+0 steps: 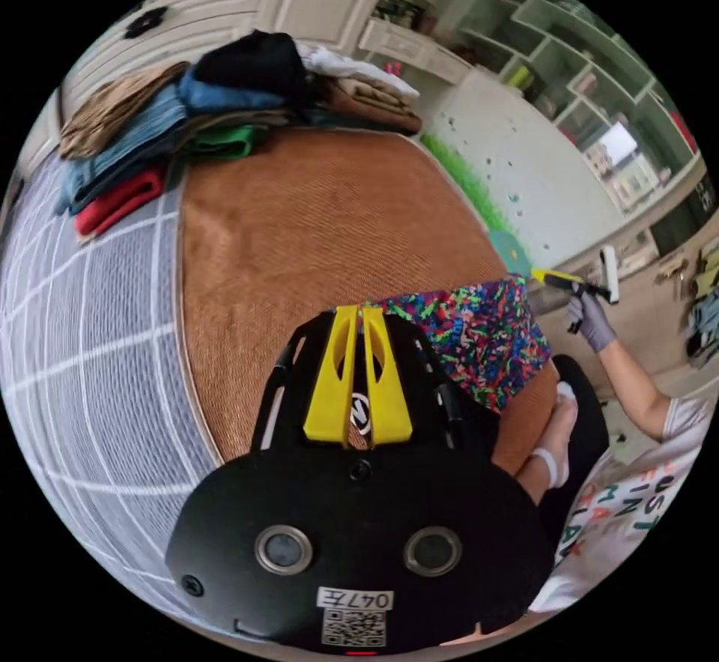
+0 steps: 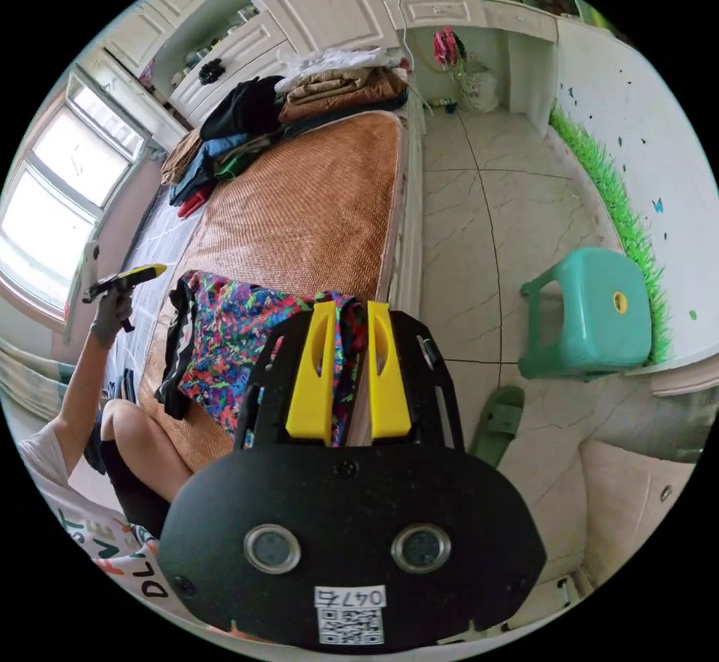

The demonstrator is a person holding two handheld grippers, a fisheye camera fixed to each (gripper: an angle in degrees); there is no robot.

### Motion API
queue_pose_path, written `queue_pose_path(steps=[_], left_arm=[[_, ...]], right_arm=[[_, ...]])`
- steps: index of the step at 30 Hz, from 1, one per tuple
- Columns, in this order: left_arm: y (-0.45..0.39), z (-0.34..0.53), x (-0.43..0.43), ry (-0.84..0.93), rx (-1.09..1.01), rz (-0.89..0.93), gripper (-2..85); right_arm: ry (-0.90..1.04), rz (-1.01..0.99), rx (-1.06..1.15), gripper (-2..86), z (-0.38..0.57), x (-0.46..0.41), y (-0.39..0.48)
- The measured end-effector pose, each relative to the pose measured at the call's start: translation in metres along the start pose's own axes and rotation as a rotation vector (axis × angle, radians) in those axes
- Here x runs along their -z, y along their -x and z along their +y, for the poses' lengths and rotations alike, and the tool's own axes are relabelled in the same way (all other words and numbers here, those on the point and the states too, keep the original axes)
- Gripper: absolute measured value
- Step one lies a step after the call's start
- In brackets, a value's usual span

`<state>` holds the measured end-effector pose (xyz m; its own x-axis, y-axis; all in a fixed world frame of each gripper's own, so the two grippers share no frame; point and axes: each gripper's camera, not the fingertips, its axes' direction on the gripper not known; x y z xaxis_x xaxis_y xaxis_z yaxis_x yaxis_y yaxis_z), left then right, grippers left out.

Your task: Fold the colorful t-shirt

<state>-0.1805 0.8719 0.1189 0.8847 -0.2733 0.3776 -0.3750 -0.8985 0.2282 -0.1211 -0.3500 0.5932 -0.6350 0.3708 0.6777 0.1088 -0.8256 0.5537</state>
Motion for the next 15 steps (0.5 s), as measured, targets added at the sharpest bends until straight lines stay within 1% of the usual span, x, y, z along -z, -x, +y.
queue_pose_path(steps=[2, 3, 5, 7, 9, 12, 13, 15], left_arm=[[-0.025, -0.024, -0.032, 0.06, -0.127, -0.098, 6.1], [-0.03, -0.029, -0.04, 0.075, -0.154, -0.111, 7.6], [-0.032, -0.046, -0.071, 0.167, -0.202, -0.067, 11.0], [-0.025, -0.054, -0.086, 0.205, -0.183, -0.029, 10.9], [-0.018, -0.059, -0.098, 0.227, -0.152, -0.013, 9.6], [-0.02, -0.059, -0.12, 0.295, -0.152, 0.04, 2.7], [-0.026, -0.057, -0.126, 0.311, -0.165, 0.033, 0.2], [-0.036, -0.055, -0.129, 0.306, -0.176, 0.0, -0.5]], right_arm=[[0.03, -0.061, 0.052, 3.1, -0.006, -0.01, -0.003], [0.047, -0.072, 0.064, 3.2, -0.008, -0.014, -0.004], [0.135, -0.065, 0.11, 2.7, -0.017, -0.031, -0.004], [0.166, -0.051, 0.139, 1.4, -0.02, -0.039, -0.004], [0.178, -0.063, 0.171, -0.2, -0.021, -0.041, -0.003], [0.175, -0.027, 0.192, -1.0, -0.018, -0.039, -0.003], [0.171, -0.013, 0.198, -1.0, -0.015, -0.037, -0.004], [0.161, -0.011, 0.199, -1.1, -0.012, -0.034, -0.007]])
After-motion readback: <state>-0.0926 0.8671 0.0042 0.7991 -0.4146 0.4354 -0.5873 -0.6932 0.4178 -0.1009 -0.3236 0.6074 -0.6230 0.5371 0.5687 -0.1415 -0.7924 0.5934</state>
